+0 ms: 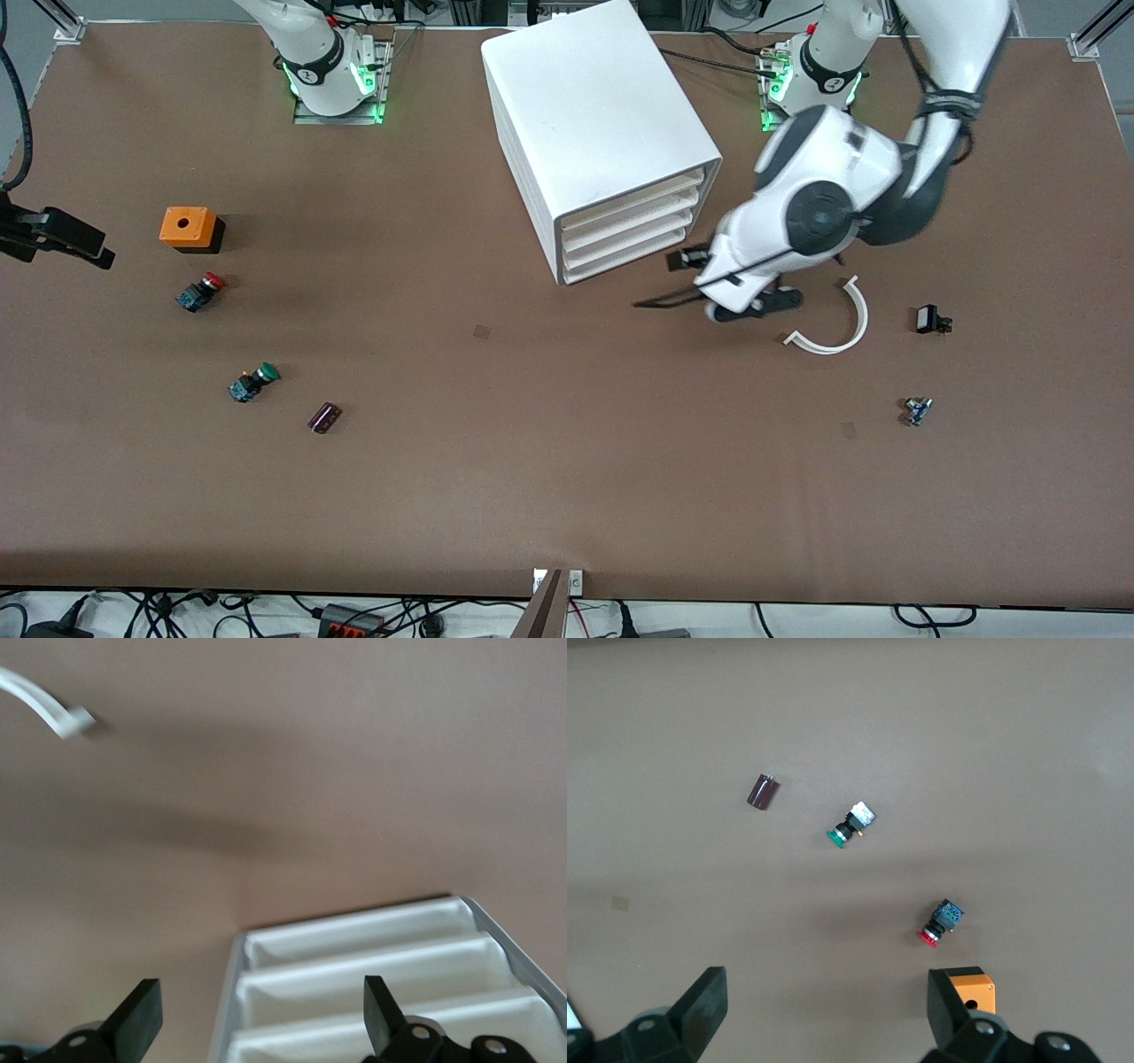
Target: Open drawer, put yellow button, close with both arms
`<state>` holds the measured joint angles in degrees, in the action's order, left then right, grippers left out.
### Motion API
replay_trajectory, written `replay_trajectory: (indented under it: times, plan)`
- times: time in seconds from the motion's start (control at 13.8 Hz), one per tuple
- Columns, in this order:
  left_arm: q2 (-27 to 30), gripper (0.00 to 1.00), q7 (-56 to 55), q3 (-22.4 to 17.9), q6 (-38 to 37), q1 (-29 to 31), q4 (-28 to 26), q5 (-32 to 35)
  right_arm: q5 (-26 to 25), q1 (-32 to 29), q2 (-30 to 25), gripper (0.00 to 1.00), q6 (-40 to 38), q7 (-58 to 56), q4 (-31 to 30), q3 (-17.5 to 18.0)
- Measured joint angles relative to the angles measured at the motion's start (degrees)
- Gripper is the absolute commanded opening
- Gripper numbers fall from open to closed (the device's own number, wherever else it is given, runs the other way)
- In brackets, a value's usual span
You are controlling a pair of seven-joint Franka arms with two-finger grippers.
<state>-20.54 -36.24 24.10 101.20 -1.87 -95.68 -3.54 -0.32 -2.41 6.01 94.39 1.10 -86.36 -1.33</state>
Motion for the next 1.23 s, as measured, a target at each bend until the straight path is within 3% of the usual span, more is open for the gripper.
replay_trajectory:
  times: [0.36, 0.87, 0.94, 1.08, 1.23]
  plan:
    - [0.12, 1.00, 15.18, -0.11, -5.31, 5.15, 7.09, 14.12, -2.18, 0.09, -4.32, 1.00, 2.66, -0.03, -6.72, 0.50]
    - [3.05, 1.00, 32.45, -1.20, -19.55, 10.45, 19.68, 13.98, -2.37, 0.14, -4.48, 1.00, 1.07, -0.42, -6.80, 0.59]
    - [4.73, 1.00, 35.58, -3.81, -20.39, 10.07, 19.71, 11.05, -2.37, 0.15, -4.63, 1.00, 0.04, -0.49, -6.80, 0.62]
    - [8.08, 1.00, 42.87, -13.42, -21.05, 7.14, 18.14, 4.42, -2.38, 0.16, -5.04, 1.00, -0.70, -1.28, -6.80, 0.66]
    - [11.22, 1.00, 45.78, -21.53, -19.26, 2.74, 14.94, 2.68, -2.39, 0.17, -5.24, 1.00, -0.70, -1.57, -6.80, 0.66]
